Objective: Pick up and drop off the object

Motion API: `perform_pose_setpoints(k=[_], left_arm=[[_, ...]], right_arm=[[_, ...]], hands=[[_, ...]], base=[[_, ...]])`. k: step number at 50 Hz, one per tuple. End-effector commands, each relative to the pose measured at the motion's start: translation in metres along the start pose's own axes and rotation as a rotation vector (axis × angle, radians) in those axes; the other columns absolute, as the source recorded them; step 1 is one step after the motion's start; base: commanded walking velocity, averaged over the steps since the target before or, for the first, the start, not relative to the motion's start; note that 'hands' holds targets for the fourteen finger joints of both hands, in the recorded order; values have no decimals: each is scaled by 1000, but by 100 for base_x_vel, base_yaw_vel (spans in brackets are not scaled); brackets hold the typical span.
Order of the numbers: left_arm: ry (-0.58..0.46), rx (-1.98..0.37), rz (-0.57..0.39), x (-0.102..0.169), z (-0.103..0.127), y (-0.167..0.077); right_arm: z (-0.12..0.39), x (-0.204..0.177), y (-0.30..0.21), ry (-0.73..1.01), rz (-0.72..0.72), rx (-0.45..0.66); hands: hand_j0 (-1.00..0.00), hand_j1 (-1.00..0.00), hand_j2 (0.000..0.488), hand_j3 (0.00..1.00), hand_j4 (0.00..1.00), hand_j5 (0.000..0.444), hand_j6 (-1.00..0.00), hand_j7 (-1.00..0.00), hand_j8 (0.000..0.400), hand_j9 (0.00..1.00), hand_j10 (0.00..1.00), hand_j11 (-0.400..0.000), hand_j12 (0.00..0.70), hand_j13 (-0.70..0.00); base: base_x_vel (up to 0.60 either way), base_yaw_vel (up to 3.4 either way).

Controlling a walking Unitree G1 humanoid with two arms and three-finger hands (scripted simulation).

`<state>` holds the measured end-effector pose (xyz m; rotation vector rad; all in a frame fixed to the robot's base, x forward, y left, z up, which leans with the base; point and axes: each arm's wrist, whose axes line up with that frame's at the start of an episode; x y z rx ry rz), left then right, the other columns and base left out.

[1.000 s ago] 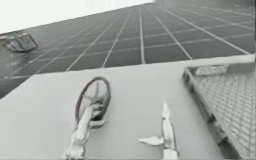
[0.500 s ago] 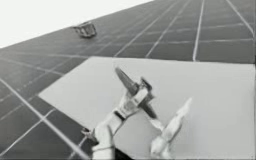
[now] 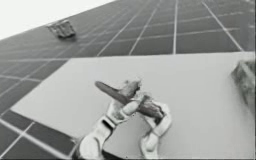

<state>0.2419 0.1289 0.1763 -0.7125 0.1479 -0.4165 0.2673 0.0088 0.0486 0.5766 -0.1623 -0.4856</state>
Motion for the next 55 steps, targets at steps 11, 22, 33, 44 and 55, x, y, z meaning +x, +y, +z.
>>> perform_pose_setpoints(k=[11, 22, 33, 44, 55], left_arm=[[169, -57, 279, -30, -45, 53], [268, -79, 206, -46, -72, 45], [254, -85, 186, -53, -72, 50], [254, -85, 186, -53, -72, 50], [254, -85, 186, -53, -72, 50]], right_arm=[[-15, 95, -78, -521, 495, -193], [16, 82, -90, -727, 563, -64], [94, 162, 5, 279, -124, -222], [94, 162, 5, 279, -124, -222], [94, 162, 5, 279, -124, -222]], hands=[[0, 0, 0, 1000, 1000, 0, 0, 0, 0, 1000, 1000, -400, 0, -700], [0, 0, 0, 1000, 1000, 0, 0, 0, 0, 1000, 1000, -400, 0, -700], [0, 0, 0, 1000, 1000, 0, 0, 0, 0, 1000, 1000, -400, 0, -700], [0, 0, 0, 1000, 1000, 0, 0, 0, 0, 1000, 1000, -400, 0, -700], [0, 0, 0, 1000, 1000, 0, 0, 0, 0, 1000, 1000, -400, 0, -700]], base=[[0, 0], [0, 0], [5, 69], [18, 243], [21, 191]])
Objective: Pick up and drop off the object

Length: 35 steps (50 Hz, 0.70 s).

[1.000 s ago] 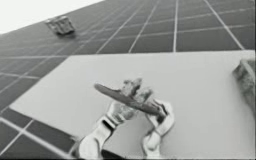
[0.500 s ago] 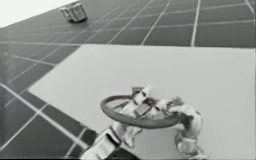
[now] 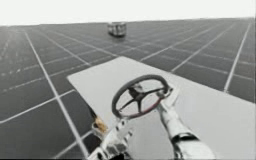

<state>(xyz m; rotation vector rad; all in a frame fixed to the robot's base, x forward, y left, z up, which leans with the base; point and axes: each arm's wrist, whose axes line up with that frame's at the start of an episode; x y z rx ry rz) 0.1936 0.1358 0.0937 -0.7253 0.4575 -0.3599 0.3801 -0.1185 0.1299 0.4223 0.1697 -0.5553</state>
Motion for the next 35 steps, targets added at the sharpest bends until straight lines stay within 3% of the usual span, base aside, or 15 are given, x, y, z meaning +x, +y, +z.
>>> perform_pose_setpoints(k=[1, 35], left_arm=[[-2, -5, 39, -4, -2, 7], [-2, -5, 39, -4, -2, 7]], right_arm=[[-2, 0, 8, 28, 20, 1], [-2, 0, 8, 28, 20, 1]], hands=[[0, 0, 0, 1000, 1000, 0, 0, 0, 0, 1000, 1000, -400, 0, -700], [0, 0, 0, 1000, 1000, 0, 0, 0, 0, 1000, 1000, -400, 0, -700]], base=[[23, 160], [33, 90]])
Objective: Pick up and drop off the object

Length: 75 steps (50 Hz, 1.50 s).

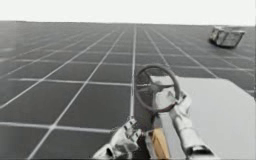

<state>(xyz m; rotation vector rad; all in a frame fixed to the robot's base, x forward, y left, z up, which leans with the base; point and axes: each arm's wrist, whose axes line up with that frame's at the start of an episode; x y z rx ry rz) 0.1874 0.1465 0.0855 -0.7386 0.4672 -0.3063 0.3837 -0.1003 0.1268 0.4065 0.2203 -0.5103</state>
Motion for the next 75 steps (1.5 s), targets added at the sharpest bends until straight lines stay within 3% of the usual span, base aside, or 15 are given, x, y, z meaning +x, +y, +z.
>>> perform_pose_setpoints(k=[1, 75], left_arm=[[10, 19, -8, 3, 1, -6], [10, 19, -8, 3, 1, -6]], right_arm=[[9, 4, -7, -23, -11, 34], [9, 4, -7, -23, -11, 34]], hands=[[0, 0, 0, 1000, 1000, 0, 0, 0, 0, 1000, 1000, -400, 0, -700], [0, 0, 0, 1000, 1000, 0, 0, 0, 0, 1000, 1000, -400, 0, -700]], base=[[44, 38], [55, 11]])
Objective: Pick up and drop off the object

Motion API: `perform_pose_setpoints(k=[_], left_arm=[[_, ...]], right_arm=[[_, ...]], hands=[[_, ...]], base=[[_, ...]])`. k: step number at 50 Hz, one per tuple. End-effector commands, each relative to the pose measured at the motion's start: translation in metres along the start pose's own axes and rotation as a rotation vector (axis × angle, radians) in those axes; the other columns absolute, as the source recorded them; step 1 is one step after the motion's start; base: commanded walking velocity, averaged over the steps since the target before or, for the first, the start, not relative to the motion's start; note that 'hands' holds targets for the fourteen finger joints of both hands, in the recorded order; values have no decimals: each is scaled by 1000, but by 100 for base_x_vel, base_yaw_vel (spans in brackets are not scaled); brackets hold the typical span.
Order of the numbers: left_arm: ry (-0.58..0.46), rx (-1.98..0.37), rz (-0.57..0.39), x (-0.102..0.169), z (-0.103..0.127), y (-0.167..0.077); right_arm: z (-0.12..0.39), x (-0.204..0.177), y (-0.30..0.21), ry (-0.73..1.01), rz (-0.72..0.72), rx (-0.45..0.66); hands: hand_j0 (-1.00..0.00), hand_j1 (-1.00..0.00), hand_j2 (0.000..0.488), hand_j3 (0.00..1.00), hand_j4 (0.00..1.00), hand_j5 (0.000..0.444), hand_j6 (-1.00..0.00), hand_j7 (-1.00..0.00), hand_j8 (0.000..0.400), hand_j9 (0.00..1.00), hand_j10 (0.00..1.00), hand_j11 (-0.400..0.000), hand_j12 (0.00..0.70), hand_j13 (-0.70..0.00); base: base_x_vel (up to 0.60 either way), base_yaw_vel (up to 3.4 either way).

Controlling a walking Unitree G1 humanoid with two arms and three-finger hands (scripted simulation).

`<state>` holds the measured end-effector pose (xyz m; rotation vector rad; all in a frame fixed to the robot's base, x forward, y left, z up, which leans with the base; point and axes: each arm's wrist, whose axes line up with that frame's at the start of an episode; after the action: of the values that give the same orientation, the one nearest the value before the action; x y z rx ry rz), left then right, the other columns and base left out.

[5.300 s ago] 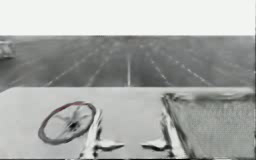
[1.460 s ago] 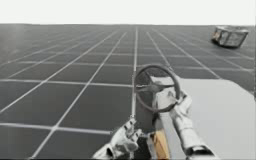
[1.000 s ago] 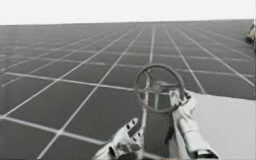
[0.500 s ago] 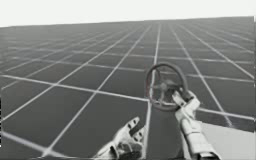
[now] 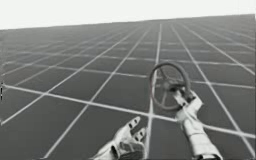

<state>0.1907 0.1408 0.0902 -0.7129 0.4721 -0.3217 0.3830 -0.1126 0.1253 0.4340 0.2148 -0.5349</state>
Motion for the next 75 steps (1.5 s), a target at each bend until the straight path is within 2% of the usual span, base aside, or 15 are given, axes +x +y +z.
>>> perform_pose_setpoints(k=[1, 75], left_arm=[[-2, -7, -3, -1, -1, 1], [-2, -7, -3, -1, -1, 1]], right_arm=[[5, -1, 4, -20, 9, 3], [5, -1, 4, -20, 9, 3]], hands=[[0, 0, 0, 1000, 1000, 0, 0, 0, 0, 1000, 1000, -400, 0, -700], [0, 0, 0, 1000, 1000, 0, 0, 0, 0, 1000, 1000, -400, 0, -700]], base=[[58, 4], [58, 3]])
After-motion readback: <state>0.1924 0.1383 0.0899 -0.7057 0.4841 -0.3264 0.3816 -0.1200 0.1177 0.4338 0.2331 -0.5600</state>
